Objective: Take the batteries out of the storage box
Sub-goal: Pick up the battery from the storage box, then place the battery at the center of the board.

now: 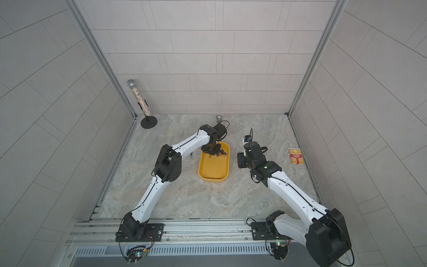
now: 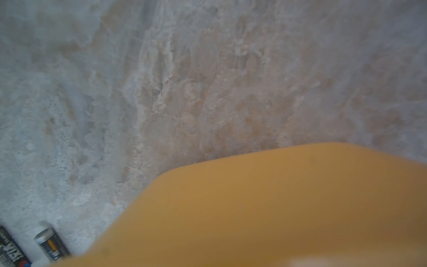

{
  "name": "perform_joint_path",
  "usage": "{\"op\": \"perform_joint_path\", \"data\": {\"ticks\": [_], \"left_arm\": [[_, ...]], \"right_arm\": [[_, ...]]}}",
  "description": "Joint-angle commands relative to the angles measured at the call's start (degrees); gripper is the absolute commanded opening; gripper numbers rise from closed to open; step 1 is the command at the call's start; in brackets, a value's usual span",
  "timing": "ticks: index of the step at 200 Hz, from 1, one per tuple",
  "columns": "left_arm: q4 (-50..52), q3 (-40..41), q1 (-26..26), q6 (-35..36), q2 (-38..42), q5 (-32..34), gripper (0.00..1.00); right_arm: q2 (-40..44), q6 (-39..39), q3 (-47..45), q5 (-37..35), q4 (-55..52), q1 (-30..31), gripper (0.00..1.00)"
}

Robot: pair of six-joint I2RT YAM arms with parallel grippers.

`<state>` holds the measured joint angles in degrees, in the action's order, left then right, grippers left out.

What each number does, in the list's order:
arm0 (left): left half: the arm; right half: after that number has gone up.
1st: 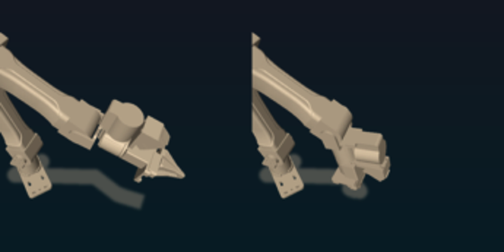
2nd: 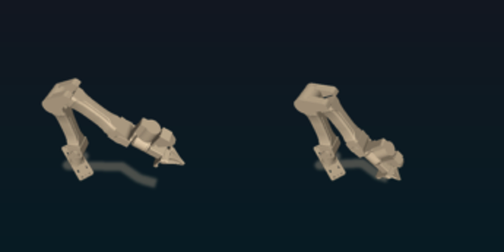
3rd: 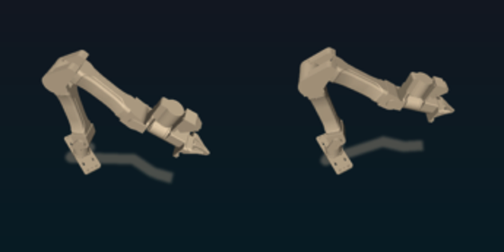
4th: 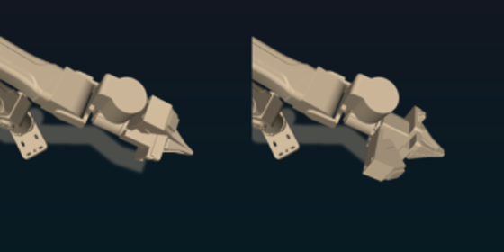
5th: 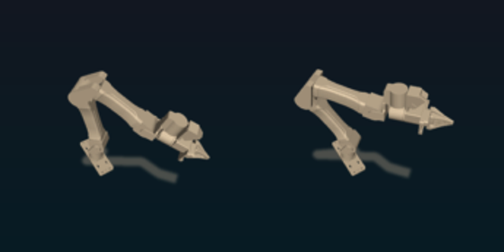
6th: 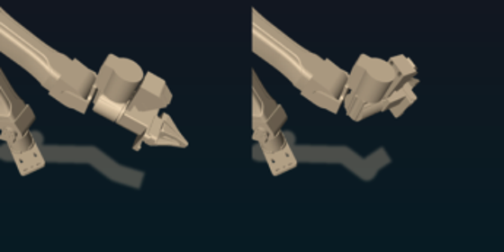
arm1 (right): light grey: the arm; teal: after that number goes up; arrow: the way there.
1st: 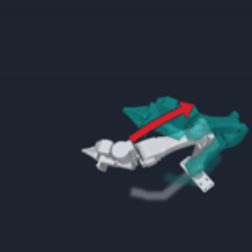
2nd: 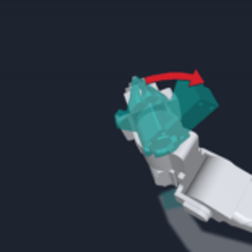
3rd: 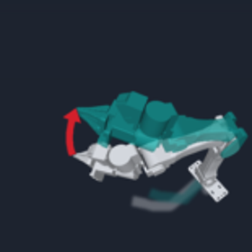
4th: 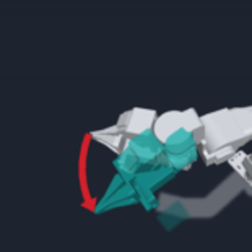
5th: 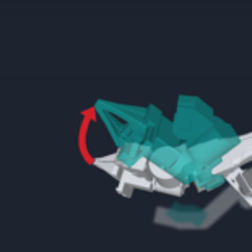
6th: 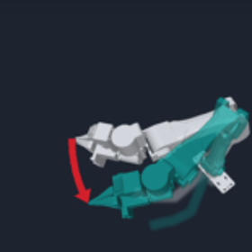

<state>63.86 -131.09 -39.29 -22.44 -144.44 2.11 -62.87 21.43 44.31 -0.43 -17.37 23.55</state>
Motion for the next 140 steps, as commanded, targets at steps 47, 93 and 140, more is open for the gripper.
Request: {"op": "perform_joint_path", "data": {"ticks": [47, 93, 140], "left_arm": [[4.8, 1.3, 1.0, 1.9, 12.7, 3.4, 0.03], [5.1, 10.8, 5.7, 4.7, 23.1, 7.9, 0.03], [-5.9, 29.7, 17.5, 7.5, 30.2, 7.4, 0.03]], "right_arm": [[0.7, -1.0, 1.5, 0.8, -1.0, 1.3, 0.49], [-2.7, -1.5, 3.7, -1.1, -0.7, 7.0, 0.49], [-9.4, -2.2, 7.9, -1.2, -0.2, 13.9, 0.49]]}}
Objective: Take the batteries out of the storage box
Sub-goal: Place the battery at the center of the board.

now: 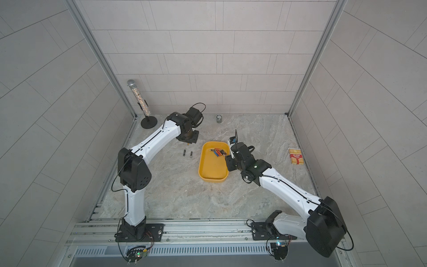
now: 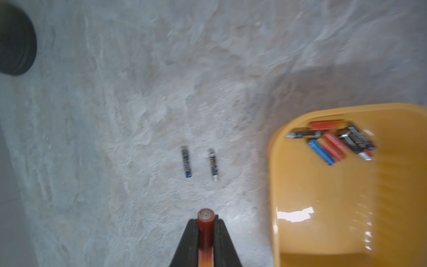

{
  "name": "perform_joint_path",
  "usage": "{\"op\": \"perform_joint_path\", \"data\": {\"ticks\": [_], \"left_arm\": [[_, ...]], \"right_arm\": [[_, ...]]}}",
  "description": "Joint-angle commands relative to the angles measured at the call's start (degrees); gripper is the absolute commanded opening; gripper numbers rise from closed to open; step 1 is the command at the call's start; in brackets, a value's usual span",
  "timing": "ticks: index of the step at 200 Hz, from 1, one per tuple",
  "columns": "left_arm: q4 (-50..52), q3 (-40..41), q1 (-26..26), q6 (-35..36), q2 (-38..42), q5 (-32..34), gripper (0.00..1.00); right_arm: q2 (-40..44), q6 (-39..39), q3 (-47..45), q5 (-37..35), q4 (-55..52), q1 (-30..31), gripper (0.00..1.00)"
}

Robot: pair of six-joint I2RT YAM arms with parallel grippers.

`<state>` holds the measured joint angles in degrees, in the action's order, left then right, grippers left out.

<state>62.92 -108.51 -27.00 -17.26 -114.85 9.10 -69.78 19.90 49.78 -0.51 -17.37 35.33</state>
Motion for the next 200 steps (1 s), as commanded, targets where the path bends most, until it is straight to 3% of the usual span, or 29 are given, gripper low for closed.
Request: {"op": "perform_joint_path", "data": {"ticks": [1, 22, 48, 169, 200], "left_arm": [[-5.1, 7.4, 5.4, 2.3, 0.6, 0.5, 0.03], [-9.4, 11.3, 8.0, 3.5, -0.5, 1.0, 0.03], [-10.3, 10.5, 9.6, 4.2, -5.2, 0.1, 0.03], [-11.5, 9.0, 9.6, 3.8, -13.6, 1.2, 0.06], [-11.2, 8.4, 9.6, 3.4, -13.9, 1.1, 0.15]], "right_arm": [[-2.7, -0.7, 2.5, -1.2, -0.2, 2.2, 0.49], [-4.4, -0.4, 3.4, -0.7, 0.1, 3.0, 0.49], [-5.6, -0.8, 4.2, -0.3, -0.5, 3.3, 0.49], [-11.2, -2.5, 9.2, 0.0, -6.2, 1.8, 0.49], [-11.5, -1.9, 9.5, 1.6, -6.6, -0.2, 0.50]]}}
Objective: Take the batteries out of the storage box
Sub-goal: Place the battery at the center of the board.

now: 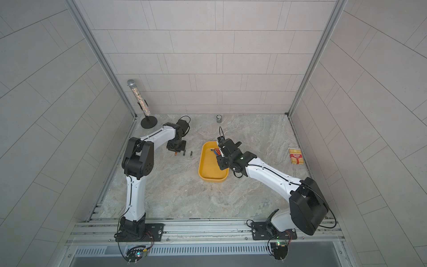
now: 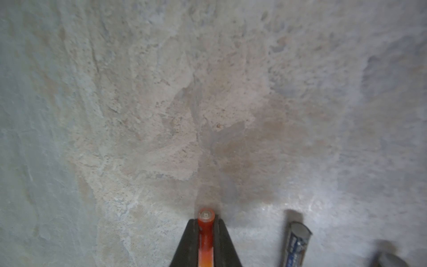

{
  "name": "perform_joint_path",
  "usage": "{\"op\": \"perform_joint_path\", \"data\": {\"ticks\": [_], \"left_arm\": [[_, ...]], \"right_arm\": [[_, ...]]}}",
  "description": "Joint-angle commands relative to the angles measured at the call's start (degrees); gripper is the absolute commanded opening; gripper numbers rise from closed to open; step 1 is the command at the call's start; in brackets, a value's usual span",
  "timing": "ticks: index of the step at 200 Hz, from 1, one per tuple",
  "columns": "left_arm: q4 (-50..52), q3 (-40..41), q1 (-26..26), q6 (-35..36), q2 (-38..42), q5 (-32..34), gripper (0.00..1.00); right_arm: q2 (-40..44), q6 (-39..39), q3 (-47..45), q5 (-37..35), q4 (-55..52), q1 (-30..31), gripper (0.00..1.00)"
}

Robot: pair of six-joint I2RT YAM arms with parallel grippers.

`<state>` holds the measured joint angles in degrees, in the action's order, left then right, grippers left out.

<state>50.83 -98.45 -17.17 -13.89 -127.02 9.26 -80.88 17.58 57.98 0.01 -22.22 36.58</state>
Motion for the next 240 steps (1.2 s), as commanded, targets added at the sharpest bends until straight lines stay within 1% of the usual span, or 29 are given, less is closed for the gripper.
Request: {"op": "perform_joint_path", "data": {"ticks": [1, 7, 16, 39, 67, 93, 112, 137, 165, 183, 199, 206, 214, 220, 224, 233, 240], "left_arm": [[0.9, -1.7, -0.3, 0.0, -1.7, 1.0, 0.15], [0.9, -1.7, -0.3, -0.1, -1.6, 1.1, 0.16], [0.9, -1.8, -0.3, -0.2, -1.4, 1.1, 0.21], [1.1, -1.8, -0.2, -0.3, -0.8, 1.2, 0.30], [2.2, -2.4, -0.2, -0.3, 0.3, 1.4, 0.30], [3.9, -3.1, -0.2, -0.3, 2.8, 1.1, 0.30], [5.2, -2.8, -0.3, 0.0, 6.5, 0.3, 0.31], [7.3, -0.7, -0.3, 0.6, 13.8, 0.8, 0.31], [6.2, 6.7, -0.2, 2.5, 26.1, -0.8, 0.31], [2.1, 15.0, -0.3, 4.7, 36.1, -3.7, 0.32], [-4.1, 23.8, -0.2, 7.9, 45.6, -6.2, 0.32], [-7.9, 28.0, -0.2, 9.2, 49.5, -6.8, 0.36], [-13.0, 33.3, -0.3, 10.6, 53.5, -8.6, 0.42], [-15.3, 36.1, -0.3, 11.4, 56.3, -10.3, 0.51], [-16.4, 37.4, -0.3, 11.3, 57.7, -11.0, 0.55], [-18.6, 38.4, -0.4, 11.2, 59.9, -14.0, 0.57], [-19.8, 38.5, -0.4, 12.4, 61.1, -16.5, 0.58]], "right_arm": [[-0.4, 0.4, 1.3, 1.2, -1.7, -1.6, 0.50], [-0.5, 0.5, 1.4, 1.8, -1.8, -2.0, 0.50], [-0.3, 0.3, 1.5, 1.9, -1.8, -2.3, 0.50], [-0.5, -0.4, 2.0, 1.2, -2.7, -2.6, 0.50], [-1.6, -1.7, 4.0, 1.0, -4.2, -2.7, 0.50], [-3.6, -4.8, 7.2, 1.1, -5.9, -2.7, 0.49], [-8.1, -5.9, 12.5, 1.2, -9.3, -2.7, 0.48], [-15.5, -5.3, 20.6, 0.6, -13.7, -2.4, 0.40], [-22.8, -5.1, 27.1, 0.0, -15.7, -2.4, 0.35], [-27.0, -5.6, 30.7, -0.1, -17.1, -2.4, 0.33], [-30.8, -5.6, 34.0, 0.4, -18.4, -2.9, 0.29], [-32.5, -5.5, 35.4, 0.7, -18.8, -3.0, 0.28], [-34.4, -5.5, 36.8, 0.7, -19.3, -3.0, 0.27], [-35.9, -5.5, 38.2, 1.0, -20.0, -3.0, 0.27], [-36.8, -5.6, 39.0, 1.2, -20.5, -3.0, 0.26], [-38.9, -5.7, 40.7, 1.6, -21.5, -3.0, 0.25], [-40.3, -5.6, 41.7, 1.5, -22.2, -3.0, 0.25]]}}
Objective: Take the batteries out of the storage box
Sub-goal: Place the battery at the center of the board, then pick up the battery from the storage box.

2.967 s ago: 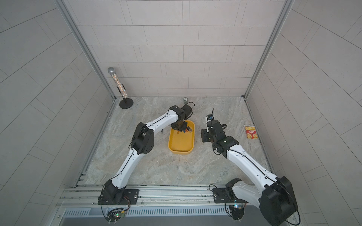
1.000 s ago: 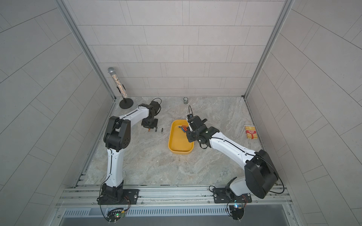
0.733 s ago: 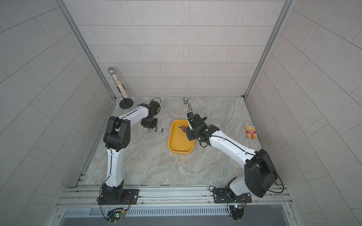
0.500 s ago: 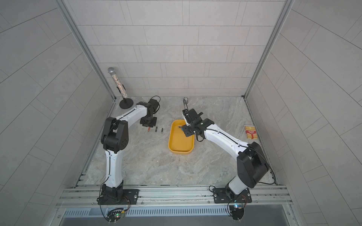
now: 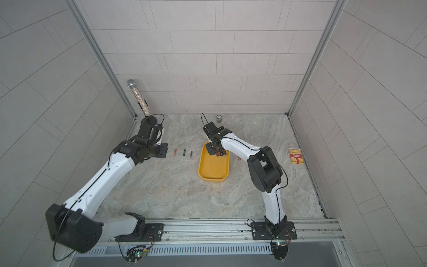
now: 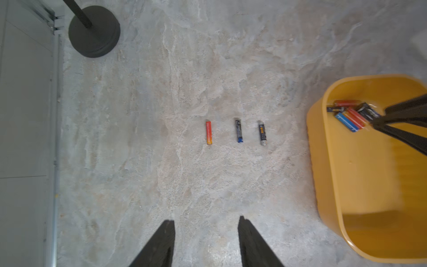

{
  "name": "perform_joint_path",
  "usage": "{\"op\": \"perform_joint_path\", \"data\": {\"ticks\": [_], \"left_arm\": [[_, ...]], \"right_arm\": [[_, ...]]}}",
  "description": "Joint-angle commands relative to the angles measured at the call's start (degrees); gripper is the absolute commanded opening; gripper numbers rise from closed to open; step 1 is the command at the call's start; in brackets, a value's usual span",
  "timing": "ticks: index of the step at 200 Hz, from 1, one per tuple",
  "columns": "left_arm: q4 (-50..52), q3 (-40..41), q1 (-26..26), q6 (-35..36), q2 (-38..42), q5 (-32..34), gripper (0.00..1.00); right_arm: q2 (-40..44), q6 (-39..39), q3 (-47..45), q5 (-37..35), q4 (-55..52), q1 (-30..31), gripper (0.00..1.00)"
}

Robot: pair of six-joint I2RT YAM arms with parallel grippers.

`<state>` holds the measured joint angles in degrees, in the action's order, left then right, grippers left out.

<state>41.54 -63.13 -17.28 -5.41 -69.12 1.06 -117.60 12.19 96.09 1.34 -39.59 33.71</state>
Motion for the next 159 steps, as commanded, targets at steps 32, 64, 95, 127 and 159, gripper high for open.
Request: {"op": "perform_joint_path", "data": {"ticks": [32, 64, 95, 127, 159], "left_arm": [[-12.8, 2.8, -0.3, 5.1, 5.2, -10.0, 0.61], [-12.5, 2.9, -0.3, 5.2, 4.9, -10.9, 0.63], [-12.4, 2.9, -0.2, 5.4, 5.0, -10.3, 0.64], [-12.1, 2.8, -0.3, 5.4, 4.6, -10.2, 0.64], [-11.9, 2.6, -0.3, 5.4, 3.9, -10.8, 0.65]], "right_arm": [[-8.1, 0.4, 5.9, -0.8, -5.7, -0.3, 0.25], [-10.2, 0.8, 6.3, -1.4, -6.0, -0.5, 0.25], [-10.6, 1.2, 5.2, -1.7, -5.4, -0.6, 0.25], [-8.7, 1.4, 4.5, -1.0, -5.3, -0.6, 0.26], [-4.4, 1.6, 4.2, -0.9, -6.2, -0.6, 0.28]]}}
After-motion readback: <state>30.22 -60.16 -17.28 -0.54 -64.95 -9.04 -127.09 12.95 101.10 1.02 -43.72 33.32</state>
